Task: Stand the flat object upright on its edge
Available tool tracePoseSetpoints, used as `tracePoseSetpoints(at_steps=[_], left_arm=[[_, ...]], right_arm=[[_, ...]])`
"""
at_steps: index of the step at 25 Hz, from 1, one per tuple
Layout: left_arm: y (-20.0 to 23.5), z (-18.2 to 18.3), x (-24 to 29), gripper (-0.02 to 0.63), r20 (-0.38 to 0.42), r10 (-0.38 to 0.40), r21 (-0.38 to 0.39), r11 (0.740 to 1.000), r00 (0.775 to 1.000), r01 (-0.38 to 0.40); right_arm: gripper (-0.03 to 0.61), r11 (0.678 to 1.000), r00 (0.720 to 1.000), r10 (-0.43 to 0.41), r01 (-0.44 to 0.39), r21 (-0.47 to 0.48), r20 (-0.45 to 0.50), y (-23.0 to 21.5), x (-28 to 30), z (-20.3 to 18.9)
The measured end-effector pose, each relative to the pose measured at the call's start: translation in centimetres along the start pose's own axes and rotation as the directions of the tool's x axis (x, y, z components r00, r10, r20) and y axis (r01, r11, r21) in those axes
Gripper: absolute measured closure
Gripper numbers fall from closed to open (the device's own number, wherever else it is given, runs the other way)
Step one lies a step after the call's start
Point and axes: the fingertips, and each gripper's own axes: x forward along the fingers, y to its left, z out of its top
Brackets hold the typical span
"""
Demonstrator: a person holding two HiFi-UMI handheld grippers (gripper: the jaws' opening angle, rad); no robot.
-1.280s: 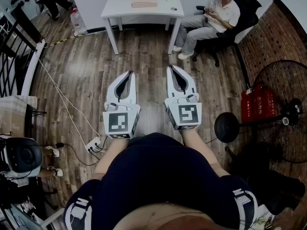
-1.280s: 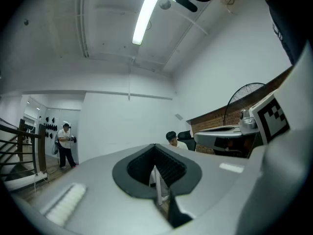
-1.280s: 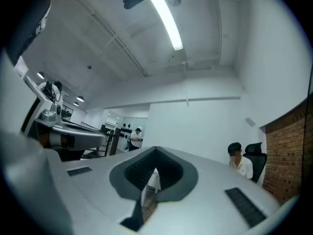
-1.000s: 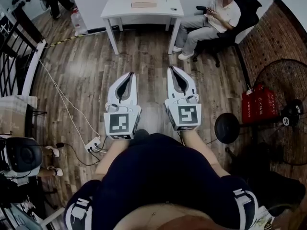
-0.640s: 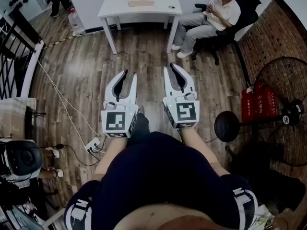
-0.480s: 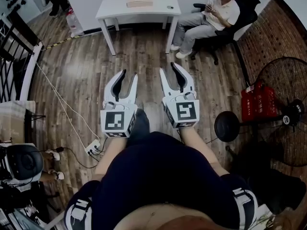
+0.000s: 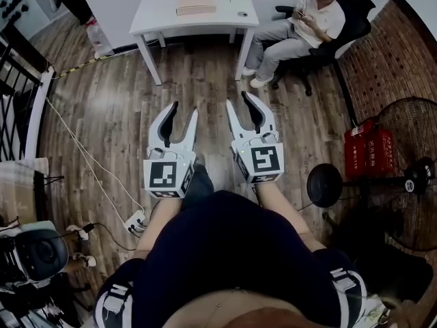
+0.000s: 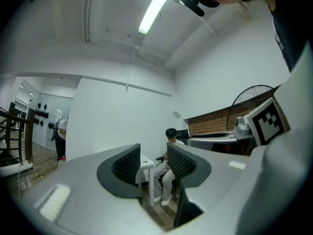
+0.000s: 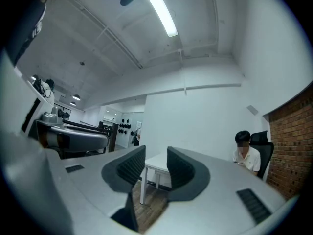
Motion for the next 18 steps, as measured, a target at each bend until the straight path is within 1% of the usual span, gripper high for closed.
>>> tracePoseSetpoints(at_steps=[9,14,18], left_arm=[[6.1,-0.1,7.6,0.436,-0.002,-0.025,-0.011,1.000,1.000,0.025],[9.0,-1.0,11.3,0.436,-0.007,-0.049,-0.021,0.999,0.999,0.049],[10.9,-1.2,14.2,0.436,-0.006,-0.067,-0.011,0.998,0.998,0.067]], right_arm=[[0.451,1.000,0.999,-0.025,0.025,0.002,-0.025,-2.2,9.2,-0.5],[0.451,0.999,0.998,-0.047,0.047,0.005,-0.037,-3.3,13.6,-1.4],[0.451,0.998,0.998,-0.056,0.056,0.004,-0.038,-4.2,16.9,-1.8]])
